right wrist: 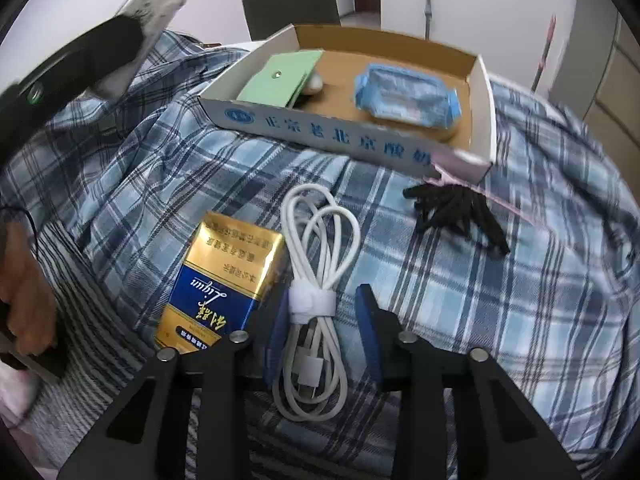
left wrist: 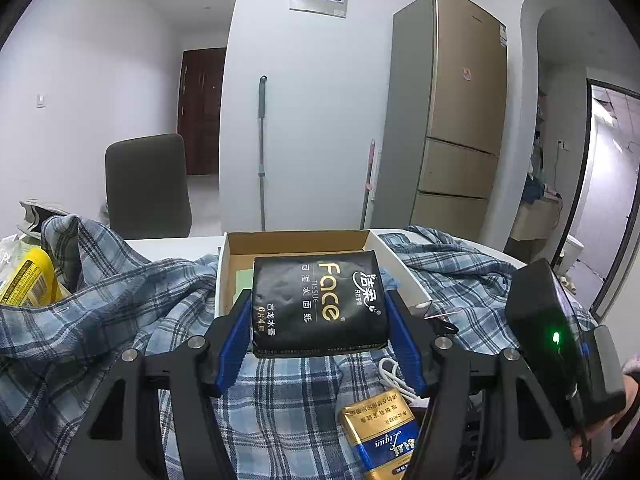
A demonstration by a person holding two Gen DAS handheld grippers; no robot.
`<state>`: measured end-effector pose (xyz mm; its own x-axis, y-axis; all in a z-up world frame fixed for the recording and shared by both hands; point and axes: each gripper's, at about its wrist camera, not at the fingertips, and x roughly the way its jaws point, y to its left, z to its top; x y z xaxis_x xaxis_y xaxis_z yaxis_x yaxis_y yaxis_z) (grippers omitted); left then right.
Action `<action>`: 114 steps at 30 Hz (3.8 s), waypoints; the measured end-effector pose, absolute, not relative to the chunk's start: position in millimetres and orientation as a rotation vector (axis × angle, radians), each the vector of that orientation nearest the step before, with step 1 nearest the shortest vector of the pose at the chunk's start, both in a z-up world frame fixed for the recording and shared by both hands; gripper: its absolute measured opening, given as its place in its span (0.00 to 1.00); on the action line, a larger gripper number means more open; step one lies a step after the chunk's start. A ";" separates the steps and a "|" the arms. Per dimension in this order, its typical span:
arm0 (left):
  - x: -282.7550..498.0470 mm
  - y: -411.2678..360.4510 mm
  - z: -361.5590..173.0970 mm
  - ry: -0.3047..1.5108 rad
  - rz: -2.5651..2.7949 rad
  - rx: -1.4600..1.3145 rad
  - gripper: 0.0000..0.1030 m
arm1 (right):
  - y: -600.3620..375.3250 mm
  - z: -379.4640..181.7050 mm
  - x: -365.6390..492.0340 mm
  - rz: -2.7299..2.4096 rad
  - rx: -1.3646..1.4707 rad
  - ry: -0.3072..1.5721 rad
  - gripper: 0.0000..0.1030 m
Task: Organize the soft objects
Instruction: 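Lift the tissue pack with the left tool while the right tool grasps the white cable, then lower the tissue pack and cable into the box and open both tools, then move the left tool to the gold-and-blue box and grasp it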
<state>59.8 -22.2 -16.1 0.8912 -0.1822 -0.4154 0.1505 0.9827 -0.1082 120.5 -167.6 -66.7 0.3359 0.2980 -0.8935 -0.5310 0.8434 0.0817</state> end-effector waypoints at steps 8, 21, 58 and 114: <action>55.9 -18.0 -10.3 0.416 -0.171 -0.079 0.64 | -171.3 -45.2 108.1 0.526 -0.277 0.965 0.20; 41.3 -10.4 63.8 0.207 -0.094 -0.080 0.64 | -166.6 47.2 131.6 0.456 -0.185 0.692 0.20; 223.5 3.4 -45.4 0.618 -0.080 -0.093 0.64 | -143.5 -34.5 250.4 0.401 -0.149 0.834 0.20; 17.3 -40.6 40.7 0.330 -0.084 -0.096 1.00 | -245.0 80.5 79.3 0.208 -0.074 0.347 1.00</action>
